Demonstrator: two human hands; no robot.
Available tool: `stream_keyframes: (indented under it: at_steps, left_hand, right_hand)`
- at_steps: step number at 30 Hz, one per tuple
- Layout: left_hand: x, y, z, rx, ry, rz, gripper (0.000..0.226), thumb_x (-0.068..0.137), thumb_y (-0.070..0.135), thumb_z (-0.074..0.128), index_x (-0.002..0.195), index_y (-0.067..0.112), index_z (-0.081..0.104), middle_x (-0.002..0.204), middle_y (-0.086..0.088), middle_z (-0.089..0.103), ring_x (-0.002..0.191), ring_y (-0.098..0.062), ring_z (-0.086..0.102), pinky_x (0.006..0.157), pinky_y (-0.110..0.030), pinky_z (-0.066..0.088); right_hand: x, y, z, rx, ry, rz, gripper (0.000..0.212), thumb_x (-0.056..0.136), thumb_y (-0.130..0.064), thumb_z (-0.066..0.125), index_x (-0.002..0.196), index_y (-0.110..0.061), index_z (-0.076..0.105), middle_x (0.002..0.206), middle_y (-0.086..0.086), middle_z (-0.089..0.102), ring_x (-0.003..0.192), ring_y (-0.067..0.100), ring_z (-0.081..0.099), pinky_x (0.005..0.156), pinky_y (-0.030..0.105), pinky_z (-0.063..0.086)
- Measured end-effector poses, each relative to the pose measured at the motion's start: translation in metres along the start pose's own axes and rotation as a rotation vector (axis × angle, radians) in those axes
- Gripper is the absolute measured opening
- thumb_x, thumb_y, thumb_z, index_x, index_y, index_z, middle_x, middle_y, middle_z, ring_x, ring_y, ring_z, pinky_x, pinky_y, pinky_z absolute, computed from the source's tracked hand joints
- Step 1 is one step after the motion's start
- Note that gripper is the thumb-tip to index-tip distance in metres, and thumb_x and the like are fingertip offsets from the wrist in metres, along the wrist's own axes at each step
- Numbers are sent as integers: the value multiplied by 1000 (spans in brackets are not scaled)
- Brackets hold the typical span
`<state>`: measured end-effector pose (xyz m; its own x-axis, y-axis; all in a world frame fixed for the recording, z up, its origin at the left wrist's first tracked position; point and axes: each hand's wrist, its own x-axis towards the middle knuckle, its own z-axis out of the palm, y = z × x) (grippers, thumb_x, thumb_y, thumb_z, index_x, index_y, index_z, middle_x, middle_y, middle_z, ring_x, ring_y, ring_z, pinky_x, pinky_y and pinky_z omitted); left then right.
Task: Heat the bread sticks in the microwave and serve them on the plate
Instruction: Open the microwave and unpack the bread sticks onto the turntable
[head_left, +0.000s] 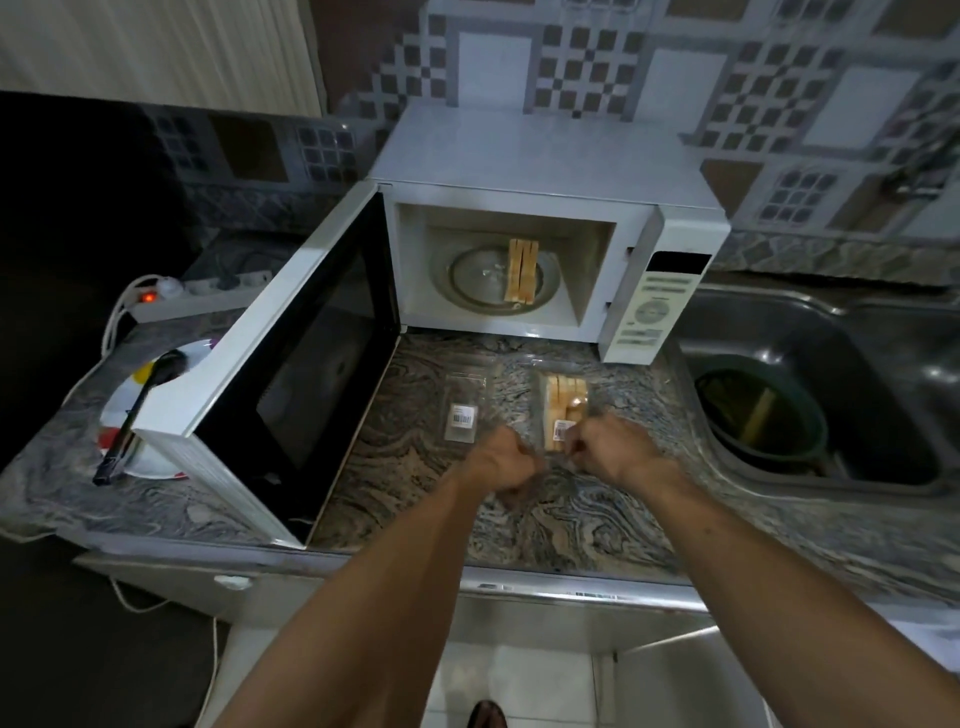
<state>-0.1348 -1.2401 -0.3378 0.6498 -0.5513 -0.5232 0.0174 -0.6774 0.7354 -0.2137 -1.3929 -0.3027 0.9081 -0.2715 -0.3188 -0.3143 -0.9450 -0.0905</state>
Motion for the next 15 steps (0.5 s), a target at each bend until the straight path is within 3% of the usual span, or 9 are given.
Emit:
stream_keyframes:
  at_steps: [3,6,9,12,15]
  left_hand:
    - [5,-5,14,-208,-16,-80,16,86,16,75,85,3,66,85,-18,73,69,-28,71,69,-45,62]
    - [3,-13,17,-364,9,-79,15,80,8,79,81,0,66,83,-20,70,59,-22,67,63,-38,62]
    - [-2,-24,18,-392,22,-10,18,79,5,79,87,-7,68,78,-21,69,52,-18,66,56,-31,61]
    - [-4,-33,20,-326,71,63,24,78,11,81,89,-7,70,77,-20,72,63,-28,71,67,-42,62]
    - [-4,-34,22,-242,99,92,30,74,21,85,87,-2,72,73,-14,74,68,-30,73,67,-43,62]
  right_hand:
    - [0,4,7,89,0,-53,6,85,-33,74,89,-36,74,97,-7,70,95,17,65,86,28,51]
    - [1,6,15,119,-10,-99,5,86,-32,72,90,-35,75,92,-9,72,91,16,65,83,29,52]
    - [3,7,21,132,-21,-117,6,87,-35,70,91,-37,74,95,-8,72,93,18,64,85,31,50]
    - [4,5,20,93,-55,-147,5,88,-37,69,92,-39,71,103,-8,70,97,17,61,83,28,44]
    - [6,7,17,148,-101,-152,5,87,-33,70,87,-38,68,100,-10,67,95,14,60,80,27,41]
